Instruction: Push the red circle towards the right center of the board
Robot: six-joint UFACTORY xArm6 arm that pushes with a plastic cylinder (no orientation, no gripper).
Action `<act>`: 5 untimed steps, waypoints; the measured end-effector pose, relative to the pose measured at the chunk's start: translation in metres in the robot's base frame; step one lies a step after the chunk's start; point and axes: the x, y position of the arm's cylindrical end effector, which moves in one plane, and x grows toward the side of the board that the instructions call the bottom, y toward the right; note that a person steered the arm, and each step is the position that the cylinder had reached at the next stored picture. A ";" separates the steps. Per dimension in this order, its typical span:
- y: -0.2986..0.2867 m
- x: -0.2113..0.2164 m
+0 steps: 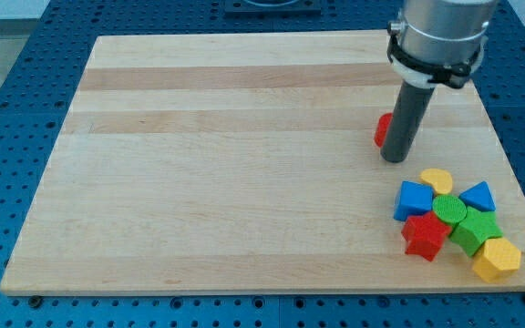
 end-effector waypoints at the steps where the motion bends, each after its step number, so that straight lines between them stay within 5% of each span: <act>1: 0.000 -0.019; 5: 0.000 -0.046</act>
